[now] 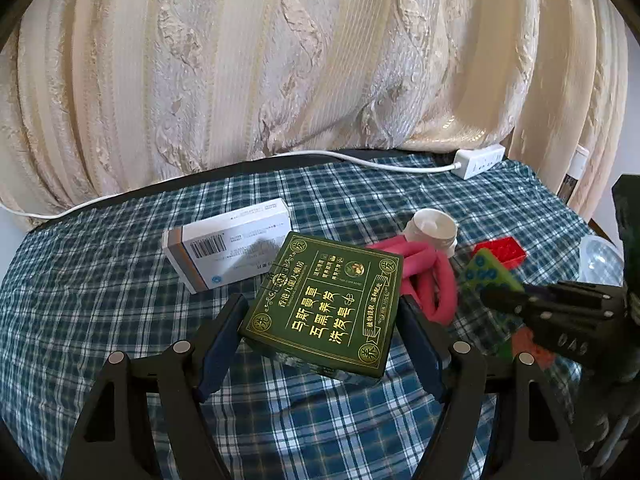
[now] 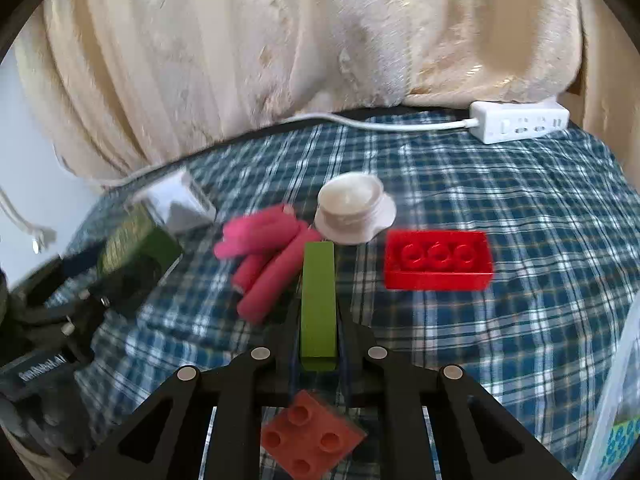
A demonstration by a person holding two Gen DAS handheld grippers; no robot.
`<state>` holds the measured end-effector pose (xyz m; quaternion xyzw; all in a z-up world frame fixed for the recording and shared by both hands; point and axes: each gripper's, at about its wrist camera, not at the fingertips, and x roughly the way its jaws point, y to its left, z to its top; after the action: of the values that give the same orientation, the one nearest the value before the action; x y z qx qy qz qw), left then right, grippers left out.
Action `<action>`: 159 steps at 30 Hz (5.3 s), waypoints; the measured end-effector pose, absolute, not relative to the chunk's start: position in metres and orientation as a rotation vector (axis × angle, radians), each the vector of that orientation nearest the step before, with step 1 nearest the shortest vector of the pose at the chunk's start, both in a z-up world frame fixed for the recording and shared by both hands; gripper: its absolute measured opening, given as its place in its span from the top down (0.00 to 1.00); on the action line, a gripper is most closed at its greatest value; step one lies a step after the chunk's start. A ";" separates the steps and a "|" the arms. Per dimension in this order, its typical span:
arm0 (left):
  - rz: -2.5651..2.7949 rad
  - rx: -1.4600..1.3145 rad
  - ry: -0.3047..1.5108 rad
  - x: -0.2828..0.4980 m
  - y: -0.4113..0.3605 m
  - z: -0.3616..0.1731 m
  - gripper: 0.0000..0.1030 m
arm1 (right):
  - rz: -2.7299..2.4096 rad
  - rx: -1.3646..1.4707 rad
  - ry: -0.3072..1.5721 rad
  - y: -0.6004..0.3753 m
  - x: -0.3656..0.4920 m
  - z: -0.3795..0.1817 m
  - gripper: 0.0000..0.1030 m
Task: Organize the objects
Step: 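Carry the green box and green block over the clear bowl with both grippers, then open both grippers to drop the green box and green block into the bowl, then move both grippers back over the table toward the pink curlers and pink block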
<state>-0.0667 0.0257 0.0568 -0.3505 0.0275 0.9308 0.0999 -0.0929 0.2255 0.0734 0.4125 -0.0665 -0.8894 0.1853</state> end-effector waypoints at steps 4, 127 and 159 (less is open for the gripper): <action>2.751 -1.024 0.081 -0.064 0.028 0.059 0.26 | -2.530 1.123 -0.228 0.234 -0.090 0.082 0.85; 2.492 -1.050 0.187 -0.063 0.179 0.073 0.23 | -2.831 1.072 -0.590 0.417 0.011 0.110 0.45; 2.663 -1.181 0.078 -0.101 0.048 0.047 0.23 | -2.519 1.215 -0.308 0.258 -0.026 0.084 0.44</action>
<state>-0.1005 0.0476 0.0467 -0.4026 0.0266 0.9079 0.1133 -0.0258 0.2579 0.0842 0.4261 -0.1080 -0.8833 0.1630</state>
